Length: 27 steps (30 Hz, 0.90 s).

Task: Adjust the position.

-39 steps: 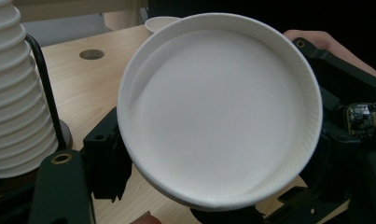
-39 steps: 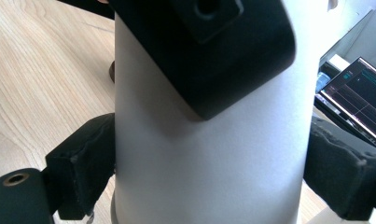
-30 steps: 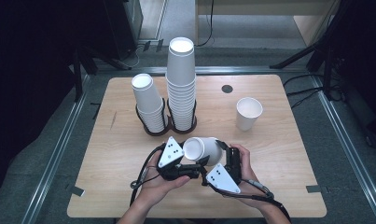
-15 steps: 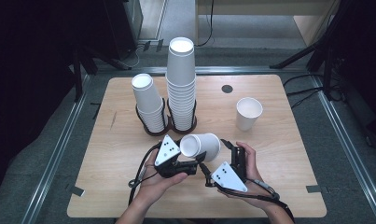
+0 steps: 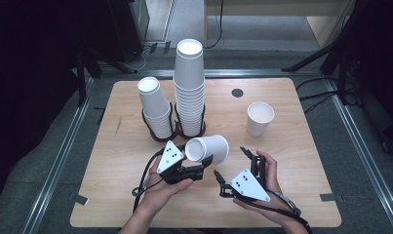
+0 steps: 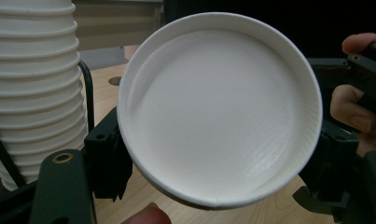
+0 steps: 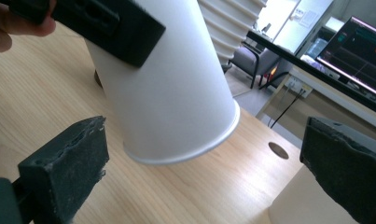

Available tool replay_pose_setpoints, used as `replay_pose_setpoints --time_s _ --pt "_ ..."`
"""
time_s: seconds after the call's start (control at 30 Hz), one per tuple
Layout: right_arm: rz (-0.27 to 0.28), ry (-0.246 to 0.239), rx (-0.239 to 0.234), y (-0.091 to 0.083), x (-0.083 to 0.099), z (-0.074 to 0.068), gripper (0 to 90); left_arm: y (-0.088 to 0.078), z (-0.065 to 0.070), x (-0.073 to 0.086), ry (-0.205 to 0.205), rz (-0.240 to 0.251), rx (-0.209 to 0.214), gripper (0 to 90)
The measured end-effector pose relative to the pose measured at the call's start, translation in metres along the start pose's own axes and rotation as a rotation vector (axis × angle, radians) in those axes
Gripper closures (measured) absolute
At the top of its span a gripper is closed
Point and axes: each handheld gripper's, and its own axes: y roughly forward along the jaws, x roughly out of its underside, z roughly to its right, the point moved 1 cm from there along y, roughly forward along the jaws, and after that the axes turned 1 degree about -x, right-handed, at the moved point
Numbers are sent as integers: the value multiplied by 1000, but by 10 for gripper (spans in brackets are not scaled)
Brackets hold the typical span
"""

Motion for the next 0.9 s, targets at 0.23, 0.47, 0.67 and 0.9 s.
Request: replay_pose_setpoints --time_s 0.23,0.47,0.67,0.9 --pt "-15 67 19 0 2 0 12 2 -1 5 0 42 -26 234" --pt "-25 175 24 -1 1 0 18 0 -5 7 -52 77 -31 231" --pt "-20 226 24 -2 -2 -2 21 0 -5 8 -60 82 -9 227" --pt "-23 233 33 -2 -3 -5 34 -1 -6 7 -59 86 -8 228"
